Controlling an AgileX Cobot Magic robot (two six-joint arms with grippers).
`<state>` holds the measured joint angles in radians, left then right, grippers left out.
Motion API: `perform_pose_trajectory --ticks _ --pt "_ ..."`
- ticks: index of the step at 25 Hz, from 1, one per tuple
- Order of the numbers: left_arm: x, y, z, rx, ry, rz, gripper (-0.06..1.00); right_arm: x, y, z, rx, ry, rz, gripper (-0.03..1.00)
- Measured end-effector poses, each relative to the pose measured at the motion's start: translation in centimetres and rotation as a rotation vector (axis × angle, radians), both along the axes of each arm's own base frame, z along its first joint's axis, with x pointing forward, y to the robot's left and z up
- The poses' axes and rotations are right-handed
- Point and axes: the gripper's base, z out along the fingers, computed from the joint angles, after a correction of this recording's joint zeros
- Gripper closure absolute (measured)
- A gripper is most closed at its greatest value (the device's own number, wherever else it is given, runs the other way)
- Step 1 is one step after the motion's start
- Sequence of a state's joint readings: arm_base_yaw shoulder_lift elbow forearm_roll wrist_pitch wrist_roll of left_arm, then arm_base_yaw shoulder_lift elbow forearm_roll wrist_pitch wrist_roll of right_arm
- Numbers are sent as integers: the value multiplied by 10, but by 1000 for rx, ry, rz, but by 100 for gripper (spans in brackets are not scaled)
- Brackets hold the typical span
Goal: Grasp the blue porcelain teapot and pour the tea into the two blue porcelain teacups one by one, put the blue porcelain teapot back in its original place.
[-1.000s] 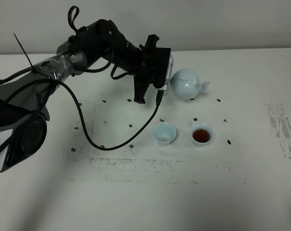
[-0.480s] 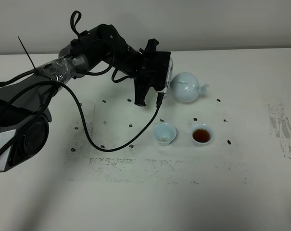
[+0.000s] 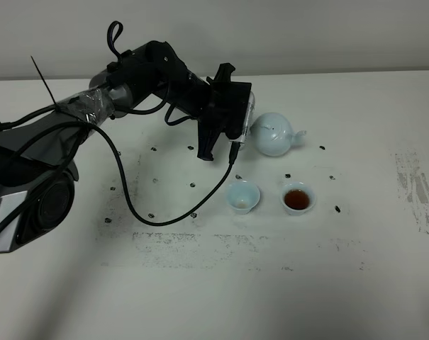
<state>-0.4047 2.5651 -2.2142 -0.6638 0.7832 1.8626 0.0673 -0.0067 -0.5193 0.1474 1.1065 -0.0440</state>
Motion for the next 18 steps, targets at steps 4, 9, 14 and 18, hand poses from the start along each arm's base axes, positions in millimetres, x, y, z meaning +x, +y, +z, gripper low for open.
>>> perform_pose_trajectory --ticks 4,9,14,18 --pt "-6 2 26 22 -37 -70 94 0 0 0 0 0 0 38" --pt "-20 14 71 104 -51 -159 94 0 0 0 0 0 0 38" --pt "-35 35 97 235 13 -223 94 0 0 0 0 0 0 38" --pt "-36 45 105 335 -10 -215 94 0 0 0 0 0 0 38"
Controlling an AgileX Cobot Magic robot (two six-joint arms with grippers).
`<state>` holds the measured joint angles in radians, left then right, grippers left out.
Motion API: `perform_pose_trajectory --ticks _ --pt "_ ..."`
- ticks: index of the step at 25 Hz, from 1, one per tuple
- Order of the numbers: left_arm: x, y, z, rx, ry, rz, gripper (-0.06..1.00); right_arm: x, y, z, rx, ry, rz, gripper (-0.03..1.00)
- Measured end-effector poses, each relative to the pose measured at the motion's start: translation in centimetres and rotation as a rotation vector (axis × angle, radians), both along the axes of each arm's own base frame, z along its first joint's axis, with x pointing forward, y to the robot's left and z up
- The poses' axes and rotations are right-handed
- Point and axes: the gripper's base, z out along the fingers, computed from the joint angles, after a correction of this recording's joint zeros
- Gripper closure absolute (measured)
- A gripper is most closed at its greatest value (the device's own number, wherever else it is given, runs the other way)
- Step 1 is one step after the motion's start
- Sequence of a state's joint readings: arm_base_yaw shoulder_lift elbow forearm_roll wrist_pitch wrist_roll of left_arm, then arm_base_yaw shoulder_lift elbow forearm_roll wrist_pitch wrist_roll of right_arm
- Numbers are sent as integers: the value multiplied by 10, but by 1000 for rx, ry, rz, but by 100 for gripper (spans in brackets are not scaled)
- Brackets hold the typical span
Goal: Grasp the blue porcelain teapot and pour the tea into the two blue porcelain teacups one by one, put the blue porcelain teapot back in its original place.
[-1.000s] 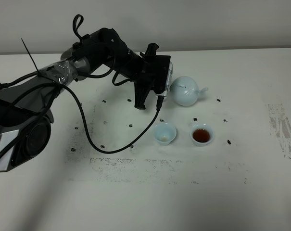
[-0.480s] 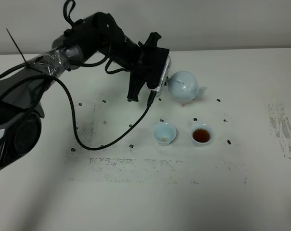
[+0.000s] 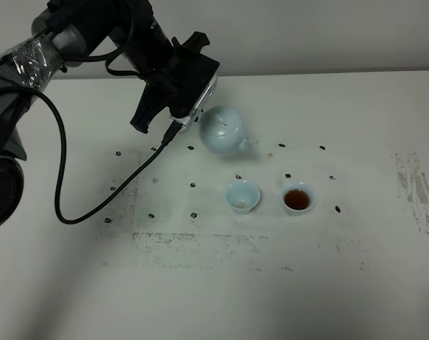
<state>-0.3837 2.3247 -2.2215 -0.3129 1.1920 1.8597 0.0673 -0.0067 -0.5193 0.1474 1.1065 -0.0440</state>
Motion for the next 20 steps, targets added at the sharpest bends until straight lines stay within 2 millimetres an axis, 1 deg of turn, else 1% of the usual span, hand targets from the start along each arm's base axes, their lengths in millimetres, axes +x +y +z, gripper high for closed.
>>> perform_pose_trajectory --ticks 4,8,12,20 --pt "-1 2 2 70 -26 20 94 0 0 0 0 0 0 38" --pt "-6 -10 0 163 -70 -20 94 0 0 0 0 0 0 38" --pt "-12 -21 0 162 -72 -46 94 0 0 0 0 0 0 38" --pt "-13 -22 0 147 -63 -42 94 0 0 0 0 0 0 38"
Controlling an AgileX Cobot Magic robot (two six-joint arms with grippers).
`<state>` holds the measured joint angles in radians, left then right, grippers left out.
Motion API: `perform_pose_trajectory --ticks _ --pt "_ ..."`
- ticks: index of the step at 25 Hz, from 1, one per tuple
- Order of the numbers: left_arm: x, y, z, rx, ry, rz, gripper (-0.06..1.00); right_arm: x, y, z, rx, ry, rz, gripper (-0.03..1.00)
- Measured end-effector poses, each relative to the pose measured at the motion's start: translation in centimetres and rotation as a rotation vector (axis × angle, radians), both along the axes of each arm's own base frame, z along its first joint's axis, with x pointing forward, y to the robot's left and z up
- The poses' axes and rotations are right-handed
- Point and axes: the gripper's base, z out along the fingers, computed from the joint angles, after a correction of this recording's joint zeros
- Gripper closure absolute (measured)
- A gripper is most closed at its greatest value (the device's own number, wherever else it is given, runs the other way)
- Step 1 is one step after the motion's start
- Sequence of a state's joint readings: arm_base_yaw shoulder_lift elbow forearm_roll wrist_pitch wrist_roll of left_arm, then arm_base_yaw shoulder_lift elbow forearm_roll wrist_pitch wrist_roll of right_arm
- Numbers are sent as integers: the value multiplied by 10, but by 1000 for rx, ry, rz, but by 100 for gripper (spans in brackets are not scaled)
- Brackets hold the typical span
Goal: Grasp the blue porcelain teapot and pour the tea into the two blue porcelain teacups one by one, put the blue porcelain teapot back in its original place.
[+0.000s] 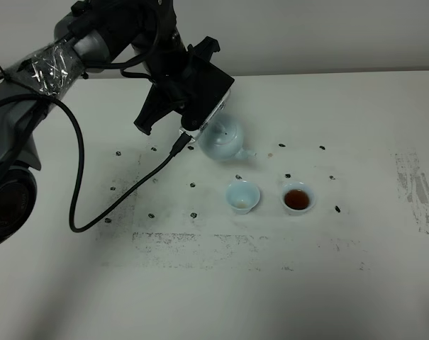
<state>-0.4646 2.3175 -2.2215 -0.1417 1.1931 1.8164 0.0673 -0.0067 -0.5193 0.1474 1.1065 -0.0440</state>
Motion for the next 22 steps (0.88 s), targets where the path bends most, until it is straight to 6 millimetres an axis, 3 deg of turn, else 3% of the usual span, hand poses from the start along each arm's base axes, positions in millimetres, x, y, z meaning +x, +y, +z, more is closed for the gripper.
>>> perform_pose_trajectory --ticks 17,22 --pt "-1 4 11 24 -38 -2 94 0 0 0 0 0 0 38" --pt "-10 10 11 49 -19 -21 94 0 0 0 0 0 0 38"
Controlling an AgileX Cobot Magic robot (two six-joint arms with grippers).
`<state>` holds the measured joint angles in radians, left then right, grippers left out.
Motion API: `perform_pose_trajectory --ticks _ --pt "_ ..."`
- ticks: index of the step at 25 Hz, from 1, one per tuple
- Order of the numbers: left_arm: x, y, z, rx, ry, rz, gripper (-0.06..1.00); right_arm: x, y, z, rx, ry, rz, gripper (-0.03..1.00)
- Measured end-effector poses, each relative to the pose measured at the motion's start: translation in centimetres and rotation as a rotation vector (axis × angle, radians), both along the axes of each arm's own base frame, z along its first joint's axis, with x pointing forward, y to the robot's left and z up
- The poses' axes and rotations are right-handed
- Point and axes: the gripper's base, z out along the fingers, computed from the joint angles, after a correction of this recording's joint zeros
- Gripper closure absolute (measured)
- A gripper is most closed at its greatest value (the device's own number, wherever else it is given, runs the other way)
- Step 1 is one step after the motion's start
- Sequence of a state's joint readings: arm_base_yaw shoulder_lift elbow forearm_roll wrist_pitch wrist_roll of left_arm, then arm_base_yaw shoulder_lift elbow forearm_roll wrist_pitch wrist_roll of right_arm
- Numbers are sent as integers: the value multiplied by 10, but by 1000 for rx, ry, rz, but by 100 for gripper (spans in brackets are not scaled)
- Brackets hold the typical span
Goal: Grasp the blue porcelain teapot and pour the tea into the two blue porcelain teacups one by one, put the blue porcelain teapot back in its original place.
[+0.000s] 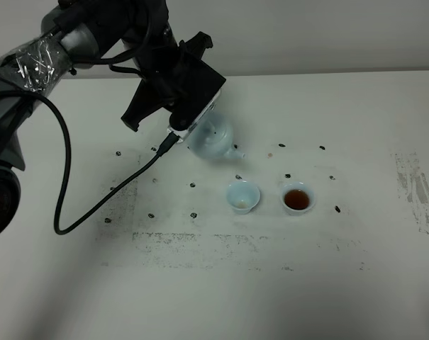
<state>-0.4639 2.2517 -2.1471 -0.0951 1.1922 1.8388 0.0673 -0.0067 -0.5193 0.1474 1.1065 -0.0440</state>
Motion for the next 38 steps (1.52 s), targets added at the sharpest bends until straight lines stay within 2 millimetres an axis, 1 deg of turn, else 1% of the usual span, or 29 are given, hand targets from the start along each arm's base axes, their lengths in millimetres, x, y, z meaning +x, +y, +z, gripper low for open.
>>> perform_pose_trajectory --ticks 2,4,9,12,14,19,27,33,38 --pt "-5 3 -4 15 22 -6 94 0 0 0 0 0 0 38" --pt "-6 5 -2 27 18 -7 94 0 0 0 0 0 0 38" --pt "-4 11 0 97 -21 -8 94 0 0 0 0 0 0 38" --pt "-4 12 0 106 -24 -8 94 0 0 0 0 0 0 38" --pt "-3 12 -4 108 -17 -8 94 0 0 0 0 0 0 38" --pt "-2 6 -20 129 11 -9 94 0 0 0 0 0 0 38" --pt "-12 -14 -20 219 -44 -85 94 0 0 0 0 0 0 38" --pt "-9 -18 -18 222 -106 -75 94 0 0 0 0 0 0 38" --pt "-9 -25 -17 251 -170 -89 94 0 0 0 0 0 0 38"
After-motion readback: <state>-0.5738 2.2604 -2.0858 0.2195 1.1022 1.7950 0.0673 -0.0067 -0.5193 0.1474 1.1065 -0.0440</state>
